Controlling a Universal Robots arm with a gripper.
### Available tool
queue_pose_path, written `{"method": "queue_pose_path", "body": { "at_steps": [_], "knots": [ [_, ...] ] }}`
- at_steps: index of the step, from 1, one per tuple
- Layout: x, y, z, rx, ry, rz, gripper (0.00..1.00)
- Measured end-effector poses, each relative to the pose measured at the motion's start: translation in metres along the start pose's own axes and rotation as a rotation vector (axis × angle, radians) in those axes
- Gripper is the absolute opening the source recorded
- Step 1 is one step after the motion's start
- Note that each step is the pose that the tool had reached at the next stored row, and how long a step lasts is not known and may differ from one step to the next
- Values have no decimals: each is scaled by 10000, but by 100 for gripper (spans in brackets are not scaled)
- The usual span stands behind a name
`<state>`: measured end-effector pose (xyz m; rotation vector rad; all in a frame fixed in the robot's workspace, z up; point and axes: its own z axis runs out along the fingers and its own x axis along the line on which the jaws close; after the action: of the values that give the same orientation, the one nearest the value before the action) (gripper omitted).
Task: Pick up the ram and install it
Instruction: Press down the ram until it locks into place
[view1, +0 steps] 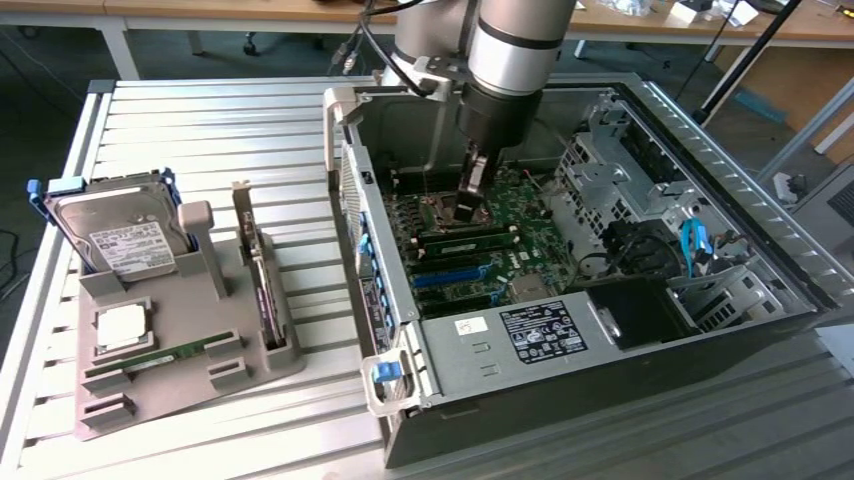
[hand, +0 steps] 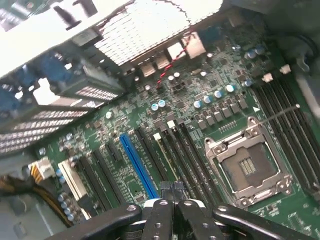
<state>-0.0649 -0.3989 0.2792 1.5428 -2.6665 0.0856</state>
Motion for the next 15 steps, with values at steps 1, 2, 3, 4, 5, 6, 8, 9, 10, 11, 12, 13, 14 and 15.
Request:
{"method": "queue_pose_path", "body": {
  "at_steps": [1, 2, 3, 4, 5, 6, 8, 9, 10, 11, 12, 13, 14, 15],
  "knots": [
    [0, 0, 1, -29, 9, 379, 11],
    [0, 0, 1, -44, 13, 576, 11],
    [0, 0, 2, -57, 17, 744, 11],
    [0, 0, 2, -74, 21, 955, 11],
    [0, 0, 2, -88, 25, 1130, 11],
    [0, 0, 2, -102, 28, 1308, 11],
    [-1, 0, 3, -135, 34, 1717, 11],
    [-1, 0, 3, -150, 38, 1911, 11],
    [0, 0, 2, -167, 44, 2124, 11],
    [0, 0, 3, -183, 47, 2320, 11],
    [0, 0, 3, -215, 55, 2728, 11],
    [0, 0, 3, -229, 57, 2900, 11],
    [0, 0, 2, -244, 61, 3085, 11],
    [0, 0, 3, -260, 64, 3282, 11]
  ]
}}
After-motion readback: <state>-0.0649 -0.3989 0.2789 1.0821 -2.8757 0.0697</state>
